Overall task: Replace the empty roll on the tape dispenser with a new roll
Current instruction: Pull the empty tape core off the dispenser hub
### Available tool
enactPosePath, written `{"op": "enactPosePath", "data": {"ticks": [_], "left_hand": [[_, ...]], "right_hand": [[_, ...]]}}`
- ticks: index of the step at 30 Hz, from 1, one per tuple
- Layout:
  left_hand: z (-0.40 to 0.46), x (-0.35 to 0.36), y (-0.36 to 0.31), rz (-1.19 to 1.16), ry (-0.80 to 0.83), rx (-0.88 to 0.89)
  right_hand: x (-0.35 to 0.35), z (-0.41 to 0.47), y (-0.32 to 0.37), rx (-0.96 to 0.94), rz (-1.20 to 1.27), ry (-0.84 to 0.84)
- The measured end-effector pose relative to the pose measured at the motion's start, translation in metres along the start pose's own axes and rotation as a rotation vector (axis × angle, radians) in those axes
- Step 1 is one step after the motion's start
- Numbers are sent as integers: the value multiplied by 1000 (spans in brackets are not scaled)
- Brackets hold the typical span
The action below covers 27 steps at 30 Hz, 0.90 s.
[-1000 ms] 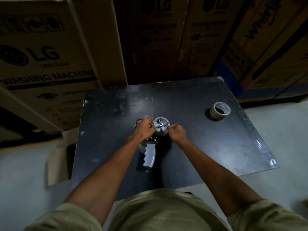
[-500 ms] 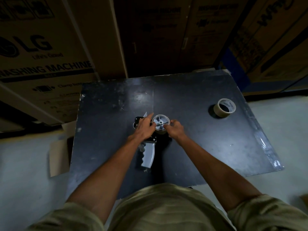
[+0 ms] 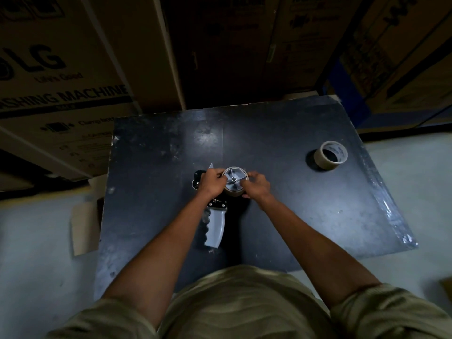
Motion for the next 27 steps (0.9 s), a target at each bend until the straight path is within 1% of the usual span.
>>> {"op": "enactPosePath", "data": {"ticks": [5, 15, 26, 27], "left_hand": [[0, 5, 4, -15, -64, -5], [0, 4, 9, -73, -127, -85], [-4, 1, 12, -87, -194, -109], [-5, 1, 12, -85, -199, -105]], "right_hand": [[-1, 0, 1, 21, 19, -10], [-2, 8, 0, 26, -16, -60], [1, 18, -9, 40, -28, -49], [-1, 11, 0, 30, -42, -55]]}}
Point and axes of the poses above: each hand's wrist, its own z-axis towards the middle knuckle, its own x-axis out of the palm, y = z × x, the point moved 8 cm from there along z, towards the middle knuckle, and after that the axes turned 6 degrees about -x, right-handed, at the moved point
